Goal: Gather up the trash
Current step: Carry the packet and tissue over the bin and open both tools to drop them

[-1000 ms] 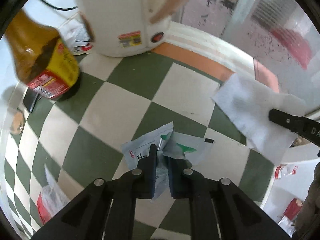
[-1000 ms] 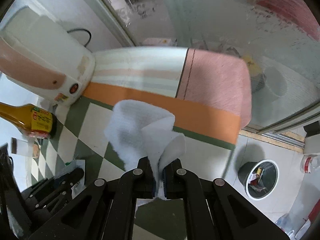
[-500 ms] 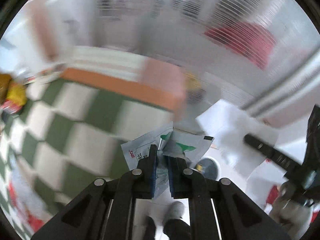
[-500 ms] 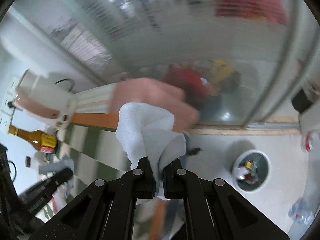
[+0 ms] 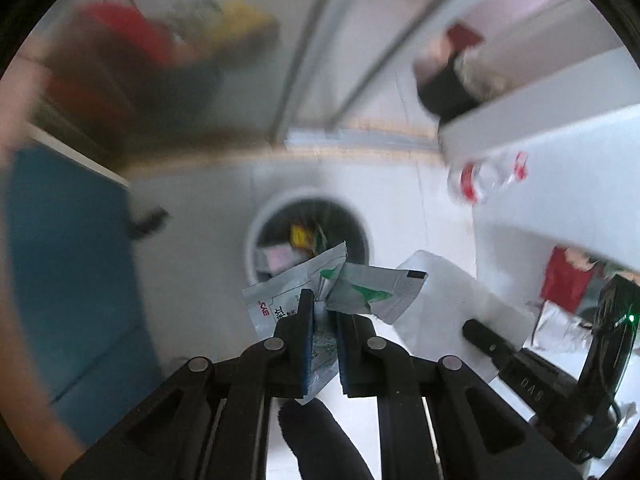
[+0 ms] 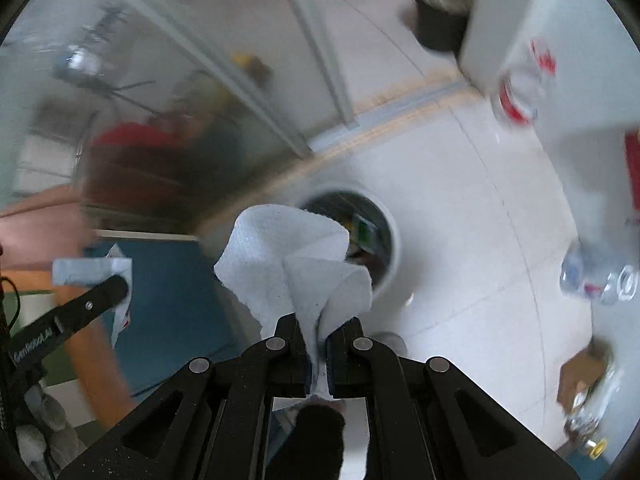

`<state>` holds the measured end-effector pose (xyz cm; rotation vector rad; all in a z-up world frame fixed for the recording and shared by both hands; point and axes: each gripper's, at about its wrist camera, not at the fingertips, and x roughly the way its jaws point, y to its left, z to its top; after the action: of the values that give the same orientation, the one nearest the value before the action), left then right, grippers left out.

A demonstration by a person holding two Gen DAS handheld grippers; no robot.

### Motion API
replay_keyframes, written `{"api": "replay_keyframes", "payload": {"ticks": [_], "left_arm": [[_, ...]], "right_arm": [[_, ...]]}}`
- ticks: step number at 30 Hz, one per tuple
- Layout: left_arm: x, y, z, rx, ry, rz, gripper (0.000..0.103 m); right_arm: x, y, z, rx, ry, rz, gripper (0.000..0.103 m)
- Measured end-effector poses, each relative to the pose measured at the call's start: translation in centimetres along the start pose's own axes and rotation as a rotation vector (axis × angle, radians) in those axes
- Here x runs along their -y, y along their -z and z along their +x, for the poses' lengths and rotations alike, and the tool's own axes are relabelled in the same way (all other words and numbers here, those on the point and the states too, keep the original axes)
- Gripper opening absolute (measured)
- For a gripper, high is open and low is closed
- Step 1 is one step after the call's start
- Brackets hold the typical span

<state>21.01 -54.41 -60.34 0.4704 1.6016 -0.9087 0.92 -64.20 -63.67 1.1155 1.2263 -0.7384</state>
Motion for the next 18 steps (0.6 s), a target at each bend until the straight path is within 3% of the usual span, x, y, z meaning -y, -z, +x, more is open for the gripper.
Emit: {"api": "replay_keyframes", "payload": {"ticks": [5,7,8,9,10,13,14,16,18], "left_arm": [[-0.2,-1.4,14.0,-0.15,-0.003,-0.001,0.011],[-0.3,-1.8,17.3,-0.18,0.006,0.001,0.014],[-0.5,-2.1,18.7,-0.196,0.005,0.008,0.014],[-0.9,-2.3,19.8,-0.203,-0.007,0.014,0.016],[-1.4,-2.0,20.1,-0.206,-0.024,0.019,0.019],[-2.7,-2.4,21.2,-0.19,-0.066,0.014,0.049],[-3.2,-2.2,21.1,-0.18,-0.071,0.013,0.064],[-3.4,-2.4,21.3,-0.159,-0.091,0.012,0.075],[-3.7,-2.4,21.1,-0.142,-0.11,0.013,0.09]], "right_arm": [[4.6,-2.0,11.1,-0.06,-0.011,0.036,0.005],[5.0,-2.7,13.4,-0.065,-0.005,0.025,0.005],[5.1,-3.6,16.9,-0.069,0.005,0.004,0.005],[5.1,-3.6,16.9,-0.069,0.005,0.004,0.005],[5.4,-4.6,20.0,-0.081,0.015,-0.015,0.005],[5.6,-5.9,23.0,-0.096,0.046,-0.054,0.005],[5.6,-5.6,23.5,-0.099,0.049,-0.062,0.007],[5.5,-5.9,24.5,-0.111,0.048,-0.076,0.01],[5.1,-5.7,24.3,-0.109,0.052,-0.085,0.027]]}}
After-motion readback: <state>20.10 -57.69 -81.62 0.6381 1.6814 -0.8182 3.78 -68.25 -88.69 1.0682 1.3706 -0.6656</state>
